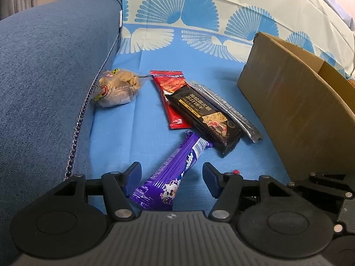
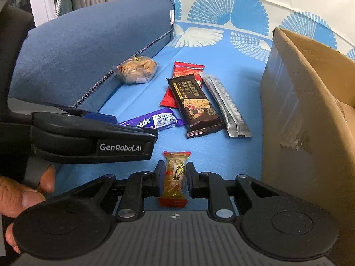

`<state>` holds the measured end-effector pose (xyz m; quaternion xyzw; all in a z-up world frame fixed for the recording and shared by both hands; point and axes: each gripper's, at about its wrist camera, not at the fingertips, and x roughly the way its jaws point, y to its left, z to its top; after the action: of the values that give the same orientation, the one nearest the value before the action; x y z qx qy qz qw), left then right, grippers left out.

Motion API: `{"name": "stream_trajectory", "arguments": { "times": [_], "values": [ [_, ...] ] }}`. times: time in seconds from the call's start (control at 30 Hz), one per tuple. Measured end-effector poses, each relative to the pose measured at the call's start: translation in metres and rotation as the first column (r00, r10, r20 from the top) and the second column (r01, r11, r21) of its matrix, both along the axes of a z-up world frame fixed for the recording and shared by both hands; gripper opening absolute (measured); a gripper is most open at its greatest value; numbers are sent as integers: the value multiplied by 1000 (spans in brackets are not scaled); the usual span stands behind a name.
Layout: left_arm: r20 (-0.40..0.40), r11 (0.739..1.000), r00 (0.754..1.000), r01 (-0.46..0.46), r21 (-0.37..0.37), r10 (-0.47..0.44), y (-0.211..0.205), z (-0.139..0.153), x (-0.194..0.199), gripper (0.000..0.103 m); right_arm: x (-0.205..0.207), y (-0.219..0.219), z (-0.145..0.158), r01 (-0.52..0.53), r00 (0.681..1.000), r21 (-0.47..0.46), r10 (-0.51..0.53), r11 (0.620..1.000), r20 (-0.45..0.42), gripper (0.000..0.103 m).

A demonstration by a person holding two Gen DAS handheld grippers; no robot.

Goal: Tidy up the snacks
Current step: 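Grasp the small orange-wrapped bar with the right tool while the left tool grasps the purple chocolate bar, then lift the small bar with the right tool while the left tool lifts the purple bar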

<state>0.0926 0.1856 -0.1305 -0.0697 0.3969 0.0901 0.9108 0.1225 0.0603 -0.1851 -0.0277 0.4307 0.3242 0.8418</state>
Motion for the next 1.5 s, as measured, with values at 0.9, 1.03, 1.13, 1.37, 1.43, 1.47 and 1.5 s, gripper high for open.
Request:
{"name": "stream_trajectory", "arguments": {
  "times": [0.9, 1.03, 1.13, 1.37, 1.43, 1.47, 1.5],
  "values": [
    [-16, 1000, 1000, -4, -11, 4, 3, -4, 3, 33, 2, 3, -7, 6, 1000, -11, -6, 1000, -21, 21],
    [-1, 998, 1000, 7, -58, -7, 7, -2, -1, 17, 1, 3, -4, 6, 1000, 0, -6, 1000, -13, 19],
    [13, 997, 1000, -17, -80, 19, 12, 1, -5, 17, 1, 3, -3, 8, 1000, 8, -8, 1000, -12, 19],
    [-31, 997, 999, -29, -72, 27, 11, -2, -1, 18, 2, 0, -6, 2, 999, 2, -2, 1000, -41, 20],
    [-34, 998, 999, -26, -61, 24, 9, -3, 1, 19, 2, 1, -6, 0, 999, -1, 0, 1000, -41, 20],
    [-34, 998, 999, -24, -58, 22, 9, -3, 1, 19, 2, 1, -6, -1, 999, -3, 1, 1000, -40, 20],
    [-33, 998, 999, -22, -57, 20, 9, -3, 1, 19, 2, 1, -6, -3, 999, -4, 3, 1000, -40, 20]
  ]
}}
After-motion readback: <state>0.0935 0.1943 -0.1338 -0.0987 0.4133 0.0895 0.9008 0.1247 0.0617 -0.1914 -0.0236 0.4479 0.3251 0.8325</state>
